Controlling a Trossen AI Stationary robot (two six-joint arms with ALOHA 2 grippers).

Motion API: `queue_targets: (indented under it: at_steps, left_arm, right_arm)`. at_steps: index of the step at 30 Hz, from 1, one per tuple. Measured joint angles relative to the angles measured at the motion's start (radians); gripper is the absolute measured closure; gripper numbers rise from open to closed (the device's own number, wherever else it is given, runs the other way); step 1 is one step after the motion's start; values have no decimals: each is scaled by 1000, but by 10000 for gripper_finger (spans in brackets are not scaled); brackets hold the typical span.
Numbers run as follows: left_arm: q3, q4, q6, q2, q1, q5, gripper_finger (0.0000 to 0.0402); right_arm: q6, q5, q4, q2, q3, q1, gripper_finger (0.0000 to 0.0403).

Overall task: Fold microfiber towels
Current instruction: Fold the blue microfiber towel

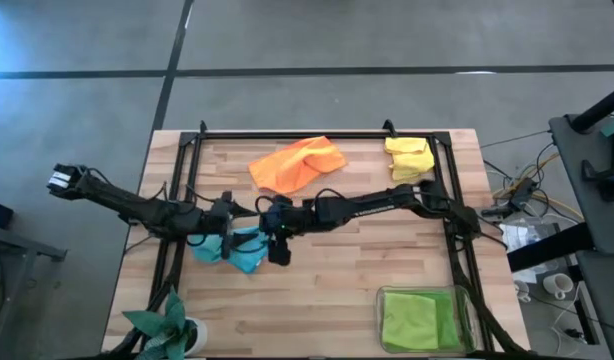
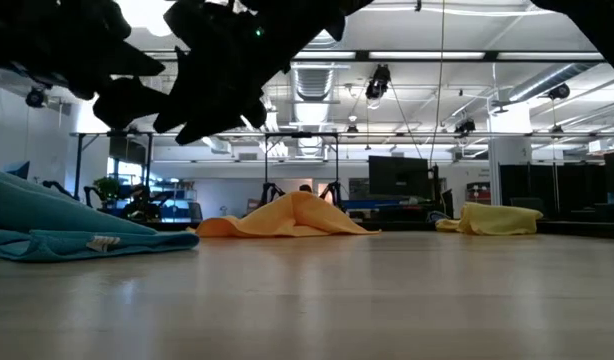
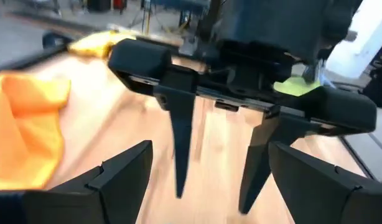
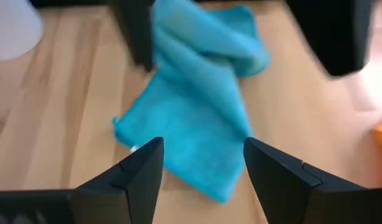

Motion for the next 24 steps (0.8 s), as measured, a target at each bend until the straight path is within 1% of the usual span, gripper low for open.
queue_targets:
  at_steps: [3,5,9,13,16,19,21,24]
  left_arm:
    - [-2,-64,-57,12,0,71,98]
    - [-3,-91,-101,31,-1,103,98]
    - [0,-135,-185,77,-1,104,98]
    - [29,-196,-222,114,0,105,98]
    - [50,-203,-191,135,0,88,98]
    - [66,-208,-161,149,0,76,98]
    - [67,-235,-162,149,2,73,98]
    - [67,-257,-166,141,0,77,98]
  right_arm:
    - [-10,-68,60,7,-50,17,183]
    - [-20,-72,92,17,-80,29,183]
    - [-66,-81,124,83,-91,38,183]
    - [-117,-67,129,171,-17,54,183]
    - [-117,-46,137,224,75,65,184]
    - [-133,-43,125,263,135,64,189]
    - [-148,-40,98,283,160,62,203]
    - [-155,-21,71,303,184,63,243]
